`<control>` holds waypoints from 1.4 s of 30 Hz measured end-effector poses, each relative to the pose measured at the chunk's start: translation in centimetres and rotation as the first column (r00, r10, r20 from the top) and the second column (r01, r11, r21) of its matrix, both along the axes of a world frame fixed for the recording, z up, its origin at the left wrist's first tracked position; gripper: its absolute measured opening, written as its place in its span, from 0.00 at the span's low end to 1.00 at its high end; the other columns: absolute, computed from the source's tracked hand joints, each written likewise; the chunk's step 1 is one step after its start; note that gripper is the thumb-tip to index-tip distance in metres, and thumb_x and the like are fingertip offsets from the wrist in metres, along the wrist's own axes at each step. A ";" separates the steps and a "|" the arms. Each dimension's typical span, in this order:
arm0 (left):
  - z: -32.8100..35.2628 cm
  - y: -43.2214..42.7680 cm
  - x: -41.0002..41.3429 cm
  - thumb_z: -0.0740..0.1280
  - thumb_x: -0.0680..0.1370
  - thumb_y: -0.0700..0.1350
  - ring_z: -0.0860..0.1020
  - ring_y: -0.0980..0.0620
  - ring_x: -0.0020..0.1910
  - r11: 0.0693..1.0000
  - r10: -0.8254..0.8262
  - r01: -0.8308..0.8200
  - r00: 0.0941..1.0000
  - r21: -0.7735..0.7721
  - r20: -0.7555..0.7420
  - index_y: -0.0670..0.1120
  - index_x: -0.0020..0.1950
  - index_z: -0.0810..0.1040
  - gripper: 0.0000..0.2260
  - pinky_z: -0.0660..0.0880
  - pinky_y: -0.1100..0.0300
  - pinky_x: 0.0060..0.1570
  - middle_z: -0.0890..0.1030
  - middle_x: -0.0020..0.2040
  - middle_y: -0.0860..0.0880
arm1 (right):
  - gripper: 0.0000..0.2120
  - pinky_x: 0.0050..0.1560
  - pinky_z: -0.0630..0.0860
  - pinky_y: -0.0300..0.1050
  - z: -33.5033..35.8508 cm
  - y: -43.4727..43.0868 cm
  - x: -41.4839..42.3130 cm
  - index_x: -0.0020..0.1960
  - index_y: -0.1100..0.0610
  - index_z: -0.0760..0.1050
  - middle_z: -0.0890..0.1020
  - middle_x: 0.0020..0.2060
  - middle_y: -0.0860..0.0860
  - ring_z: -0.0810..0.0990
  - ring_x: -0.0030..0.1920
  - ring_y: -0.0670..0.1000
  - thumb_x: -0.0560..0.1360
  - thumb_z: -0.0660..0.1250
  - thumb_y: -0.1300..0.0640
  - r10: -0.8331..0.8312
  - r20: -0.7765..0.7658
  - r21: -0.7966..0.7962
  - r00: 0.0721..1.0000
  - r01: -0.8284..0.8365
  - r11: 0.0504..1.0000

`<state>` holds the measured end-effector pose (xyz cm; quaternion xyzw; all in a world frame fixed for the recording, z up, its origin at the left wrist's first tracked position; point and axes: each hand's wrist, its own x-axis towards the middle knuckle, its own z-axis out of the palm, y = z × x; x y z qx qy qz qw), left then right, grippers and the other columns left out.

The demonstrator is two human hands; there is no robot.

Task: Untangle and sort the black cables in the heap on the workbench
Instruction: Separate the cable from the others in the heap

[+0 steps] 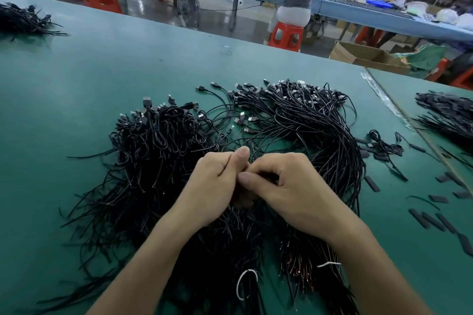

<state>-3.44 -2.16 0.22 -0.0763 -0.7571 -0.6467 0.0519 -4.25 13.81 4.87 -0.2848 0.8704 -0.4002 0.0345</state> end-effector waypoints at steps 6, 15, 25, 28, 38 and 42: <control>0.6 -0.7 0.4 0.57 0.80 0.62 0.65 0.56 0.15 0.946 -0.325 0.302 0.893 0.120 0.312 0.47 0.27 0.77 0.28 0.61 0.67 0.18 0.68 0.19 0.51 | 0.09 0.32 0.72 0.37 -0.1 0.5 -0.5 0.36 0.55 0.79 0.81 0.28 0.46 0.76 0.29 0.41 0.69 0.79 0.57 -0.017 0.022 -0.243 1.000 0.022 0.970; 2.0 -3.0 0.1 0.56 0.85 0.49 0.66 0.56 0.20 0.047 -0.790 0.373 0.582 0.927 -0.194 0.40 0.37 0.77 0.21 0.66 0.67 0.22 0.67 0.24 0.51 | 0.13 0.26 0.64 0.37 -1.4 -0.8 -1.0 0.45 0.51 0.83 0.78 0.28 0.47 0.68 0.26 0.42 0.76 0.65 0.44 -0.106 0.124 -0.240 0.987 0.133 0.962; -0.6 -0.6 -0.8 0.59 0.79 0.52 0.84 0.51 0.52 0.950 0.140 -0.109 0.986 0.292 -0.089 0.45 0.57 0.81 0.16 0.80 0.60 0.51 0.86 0.50 0.48 | 0.10 0.34 0.68 0.45 -0.8 -0.8 0.7 0.45 0.50 0.76 0.75 0.30 0.45 0.72 0.29 0.45 0.81 0.62 0.48 0.016 0.020 0.279 1.000 -0.021 0.960; -0.5 -0.4 -0.4 0.59 0.79 0.55 0.84 0.56 0.40 1.000 0.024 -0.022 0.997 0.022 -0.068 0.47 0.48 0.84 0.17 0.79 0.63 0.41 0.86 0.40 0.52 | 0.09 0.37 0.74 0.46 0.3 -0.1 0.5 0.44 0.49 0.80 0.79 0.32 0.43 0.76 0.33 0.43 0.78 0.67 0.46 0.023 -0.024 0.247 0.999 -0.017 0.969; 1.1 -1.5 0.9 0.56 0.80 0.64 0.60 0.57 0.18 0.866 -0.478 0.410 0.845 0.286 0.240 0.49 0.28 0.70 0.26 0.59 0.68 0.19 0.64 0.20 0.54 | 0.09 0.36 0.75 0.41 0.4 1.1 -0.8 0.44 0.50 0.79 0.83 0.38 0.49 0.79 0.37 0.51 0.69 0.78 0.51 0.051 0.119 -0.214 0.992 -0.024 0.977; 0.9 -1.9 0.7 0.58 0.81 0.62 0.64 0.56 0.19 0.782 -0.582 0.444 0.772 0.438 0.255 0.51 0.28 0.67 0.25 0.62 0.67 0.20 0.68 0.22 0.52 | 0.06 0.47 0.80 0.58 0.2 1.4 -1.0 0.48 0.55 0.80 0.84 0.42 0.55 0.81 0.44 0.61 0.73 0.74 0.54 0.154 0.201 -0.270 0.967 -0.096 0.958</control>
